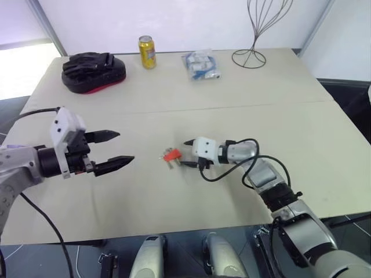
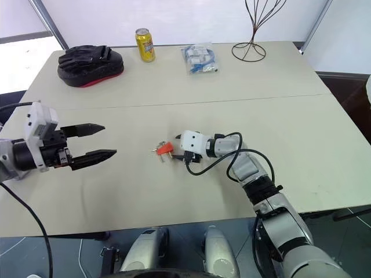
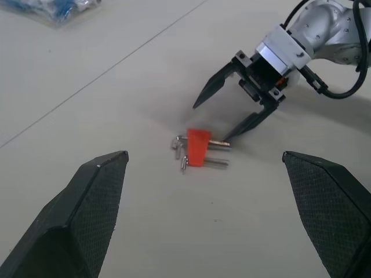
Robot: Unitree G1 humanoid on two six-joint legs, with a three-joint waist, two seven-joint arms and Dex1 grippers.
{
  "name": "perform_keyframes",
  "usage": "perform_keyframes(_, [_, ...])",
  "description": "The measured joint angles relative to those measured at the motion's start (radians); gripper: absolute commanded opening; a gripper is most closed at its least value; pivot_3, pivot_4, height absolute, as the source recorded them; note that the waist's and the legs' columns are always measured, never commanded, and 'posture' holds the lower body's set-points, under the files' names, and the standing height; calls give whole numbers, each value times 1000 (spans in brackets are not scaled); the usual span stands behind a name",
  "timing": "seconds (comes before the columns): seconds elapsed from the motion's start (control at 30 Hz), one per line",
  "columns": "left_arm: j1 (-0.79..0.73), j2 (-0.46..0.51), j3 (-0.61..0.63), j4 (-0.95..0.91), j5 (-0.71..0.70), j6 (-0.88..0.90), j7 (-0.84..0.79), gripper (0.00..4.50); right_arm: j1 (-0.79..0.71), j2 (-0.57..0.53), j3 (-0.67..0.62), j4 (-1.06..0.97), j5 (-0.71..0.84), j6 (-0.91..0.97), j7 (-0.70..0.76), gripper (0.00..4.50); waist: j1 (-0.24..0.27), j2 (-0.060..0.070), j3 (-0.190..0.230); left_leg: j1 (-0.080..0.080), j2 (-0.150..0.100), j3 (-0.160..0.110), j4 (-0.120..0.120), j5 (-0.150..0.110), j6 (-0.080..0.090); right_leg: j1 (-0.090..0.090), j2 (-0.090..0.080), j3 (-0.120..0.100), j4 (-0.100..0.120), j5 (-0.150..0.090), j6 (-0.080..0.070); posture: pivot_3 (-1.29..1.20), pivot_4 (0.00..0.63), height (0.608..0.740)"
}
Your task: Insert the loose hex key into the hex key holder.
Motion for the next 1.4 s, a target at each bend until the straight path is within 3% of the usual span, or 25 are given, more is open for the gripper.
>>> perform_keyframes(0.3, [2,0,-3,-1,0,0,2,4458,14,67,34,-86,0,78,-10,3186,1,0,0,0,0,0,0,0,0,0,0,0,0,0,0,0,150,740])
perform_keyframes(0.87, [4,-3,-24,-11,0,-5,21,4458,-69,-17,-29,-62,67,148,73,3186,0,-1,0,0,0,0,0,0,0,0,0,0,1,0,0,0,150,740])
perform_keyframes(1.4, [3,-3,-40,-18,1,-11,28,4458,-41,-13,32,17,-26,15,28,3186,-1,-1,-1,2,0,0,1,0,0,1,0,0,2,0,0,0,150,740])
